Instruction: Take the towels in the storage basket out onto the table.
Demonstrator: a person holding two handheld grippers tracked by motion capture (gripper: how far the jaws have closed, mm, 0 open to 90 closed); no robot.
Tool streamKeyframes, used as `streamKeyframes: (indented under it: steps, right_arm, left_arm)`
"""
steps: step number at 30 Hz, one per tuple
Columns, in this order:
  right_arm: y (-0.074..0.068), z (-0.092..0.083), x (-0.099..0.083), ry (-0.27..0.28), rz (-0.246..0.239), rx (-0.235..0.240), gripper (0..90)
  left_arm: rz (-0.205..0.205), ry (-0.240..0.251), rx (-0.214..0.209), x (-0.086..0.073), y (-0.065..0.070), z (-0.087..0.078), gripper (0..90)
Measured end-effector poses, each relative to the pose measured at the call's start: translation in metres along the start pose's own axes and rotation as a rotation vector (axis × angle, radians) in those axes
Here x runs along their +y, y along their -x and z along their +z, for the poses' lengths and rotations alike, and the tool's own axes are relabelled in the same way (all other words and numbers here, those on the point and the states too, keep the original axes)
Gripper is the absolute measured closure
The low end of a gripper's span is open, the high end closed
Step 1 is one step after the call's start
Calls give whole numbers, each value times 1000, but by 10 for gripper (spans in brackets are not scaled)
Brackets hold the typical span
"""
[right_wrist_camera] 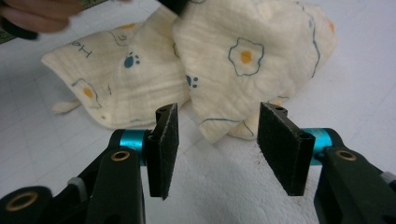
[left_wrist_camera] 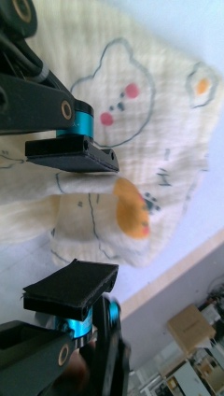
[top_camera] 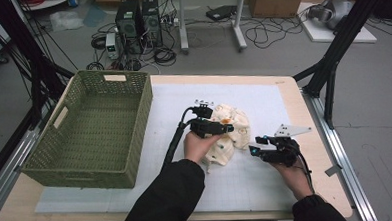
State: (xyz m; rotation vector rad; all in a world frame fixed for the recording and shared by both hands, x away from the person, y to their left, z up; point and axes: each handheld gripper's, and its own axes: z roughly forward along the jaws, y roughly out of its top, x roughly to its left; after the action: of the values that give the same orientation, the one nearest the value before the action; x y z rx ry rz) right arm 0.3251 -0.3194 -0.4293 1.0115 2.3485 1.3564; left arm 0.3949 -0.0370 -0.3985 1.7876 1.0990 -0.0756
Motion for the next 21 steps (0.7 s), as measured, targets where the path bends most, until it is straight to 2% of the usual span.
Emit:
streamKeyframes:
  steps: [1,4,5,8,9,12,13,14,15,16,17,21]
  right_arm:
    - [1,3,0,-7,2,-2,488]
    - [3,9,0,-24,7,-8,503]
    - [5,14,1,-37,8,-18,522]
    - [10,20,0,-45,30,-15,565]
    - [12,22,0,-52,27,-21,578]
    - [14,28,0,-75,31,-19,629]
    - [15,30,0,-79,22,-20,654]
    - [15,31,0,-87,14,-19,684]
    - [15,33,1,-101,7,-21,721]
    - [15,34,2,-105,-5,-23,762]
    - [15,34,2,-102,-12,-22,791]
    - [19,31,6,-113,-12,-1,866]
  left_arm:
    - [14,10,0,0,0,-6,440]
    - [14,28,5,-2,-3,-15,451]
    - [17,42,19,-7,-7,-22,457]
    - [16,40,32,-14,-13,-26,490]
    - [8,42,43,-23,-19,-29,505]
    - [4,38,63,-31,-25,-31,541]
    - [-15,21,71,-38,-30,-32,551]
    - [-15,21,71,-38,-30,-32,570]
    - [-11,-11,77,-43,-33,-32,612]
    - [-11,-11,77,-43,-33,-32,620]
    - [-6,-31,96,-49,-35,-32,632]
    - [15,-91,126,-58,-38,-29,726]
